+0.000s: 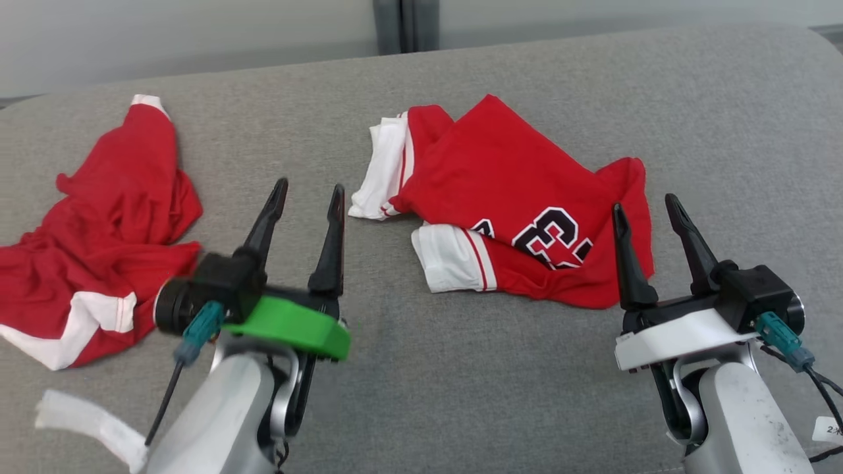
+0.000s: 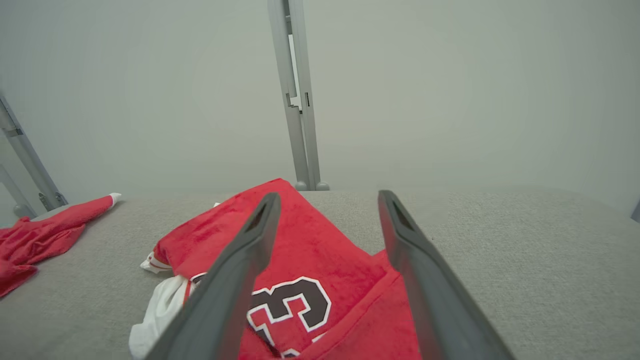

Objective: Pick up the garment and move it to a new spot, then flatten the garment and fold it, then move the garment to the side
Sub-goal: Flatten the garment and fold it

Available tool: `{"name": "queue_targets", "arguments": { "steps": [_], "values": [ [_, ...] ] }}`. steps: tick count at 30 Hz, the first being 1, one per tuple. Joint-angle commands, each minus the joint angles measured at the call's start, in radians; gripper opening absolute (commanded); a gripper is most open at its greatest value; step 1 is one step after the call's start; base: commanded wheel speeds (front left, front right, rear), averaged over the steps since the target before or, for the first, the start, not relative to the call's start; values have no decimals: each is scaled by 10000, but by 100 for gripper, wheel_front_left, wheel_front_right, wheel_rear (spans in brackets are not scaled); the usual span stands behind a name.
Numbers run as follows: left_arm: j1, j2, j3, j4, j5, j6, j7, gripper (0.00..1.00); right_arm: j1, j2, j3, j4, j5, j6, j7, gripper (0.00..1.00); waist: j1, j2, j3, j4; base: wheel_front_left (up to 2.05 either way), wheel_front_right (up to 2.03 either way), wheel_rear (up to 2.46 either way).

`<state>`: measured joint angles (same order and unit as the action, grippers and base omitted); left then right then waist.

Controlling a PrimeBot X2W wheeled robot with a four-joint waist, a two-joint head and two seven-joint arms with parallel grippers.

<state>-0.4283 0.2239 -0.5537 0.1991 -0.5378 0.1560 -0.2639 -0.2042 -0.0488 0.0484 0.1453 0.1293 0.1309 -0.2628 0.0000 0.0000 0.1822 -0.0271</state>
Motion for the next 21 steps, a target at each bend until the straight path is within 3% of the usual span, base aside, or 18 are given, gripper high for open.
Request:
{"name": "queue_targets", "arguments": {
  "steps": [1, 8, 12, 21],
  "values": [
    [536, -67, 273, -272, 197, -40, -4, 100, 210, -26, -23, -56, 65, -1, -30, 100, 0, 0, -498, 572, 0, 0, 0],
    [2190, -896, 1288, -895, 875, -625, -5, 100, 406, -28, -20, 18, 64, -3, -4, 100, 0, 0, -598, 828, 0, 0, 0],
    [2277, -1295, 1473, -697, 1256, -1077, -5, 100, 379, -28, 76, 24, -58, -1, 86, 100, 0, 0, -608, 904, 0, 0, 0],
    [2137, -1640, 1610, -293, 1673, -1573, -5, 100, -294, -312, 860, 413, -1076, -3, 956, 100, 0, 0, -335, 1455, 0, 0, 0]
  ]
}}
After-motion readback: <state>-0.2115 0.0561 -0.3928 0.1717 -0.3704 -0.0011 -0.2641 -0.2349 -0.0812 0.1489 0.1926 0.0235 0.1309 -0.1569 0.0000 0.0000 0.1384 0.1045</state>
